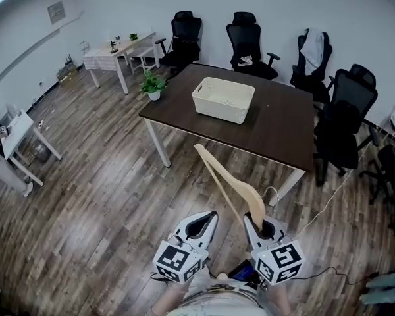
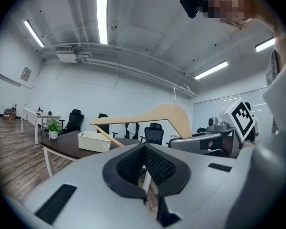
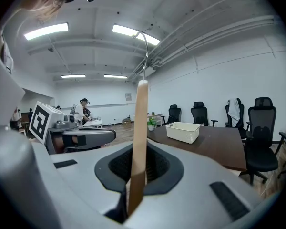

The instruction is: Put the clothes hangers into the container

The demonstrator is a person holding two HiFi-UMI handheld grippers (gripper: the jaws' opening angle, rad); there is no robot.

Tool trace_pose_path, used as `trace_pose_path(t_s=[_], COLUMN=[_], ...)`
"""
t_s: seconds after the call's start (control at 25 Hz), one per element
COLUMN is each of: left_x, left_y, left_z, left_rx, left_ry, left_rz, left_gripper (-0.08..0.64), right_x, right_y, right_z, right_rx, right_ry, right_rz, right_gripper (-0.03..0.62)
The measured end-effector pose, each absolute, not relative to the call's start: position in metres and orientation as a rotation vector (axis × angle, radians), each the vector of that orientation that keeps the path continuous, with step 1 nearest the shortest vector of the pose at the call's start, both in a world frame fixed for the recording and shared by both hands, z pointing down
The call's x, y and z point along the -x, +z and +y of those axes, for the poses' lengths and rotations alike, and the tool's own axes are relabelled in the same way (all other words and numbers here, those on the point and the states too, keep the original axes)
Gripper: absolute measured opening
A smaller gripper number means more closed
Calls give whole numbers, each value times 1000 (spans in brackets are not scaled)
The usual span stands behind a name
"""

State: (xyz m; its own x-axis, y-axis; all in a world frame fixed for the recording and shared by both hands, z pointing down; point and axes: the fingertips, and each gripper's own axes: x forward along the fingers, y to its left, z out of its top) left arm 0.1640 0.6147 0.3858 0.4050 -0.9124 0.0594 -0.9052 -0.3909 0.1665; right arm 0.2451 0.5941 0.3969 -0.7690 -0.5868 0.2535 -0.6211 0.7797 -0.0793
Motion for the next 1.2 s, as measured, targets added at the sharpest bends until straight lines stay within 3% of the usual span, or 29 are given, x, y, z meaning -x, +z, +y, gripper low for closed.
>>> trace_pose_path(t_s=[1.2], left_x=[-36], left_y=[407], left_z=[493], left_rx=[-2566], left_ry=[-17], left_rz=[-1458], left_gripper=[11], right_x=[-117], right_y=[412], right_z=[478], right_rx=[-1094], right_ry=[249], right_rz=[-2708], right_gripper=[26])
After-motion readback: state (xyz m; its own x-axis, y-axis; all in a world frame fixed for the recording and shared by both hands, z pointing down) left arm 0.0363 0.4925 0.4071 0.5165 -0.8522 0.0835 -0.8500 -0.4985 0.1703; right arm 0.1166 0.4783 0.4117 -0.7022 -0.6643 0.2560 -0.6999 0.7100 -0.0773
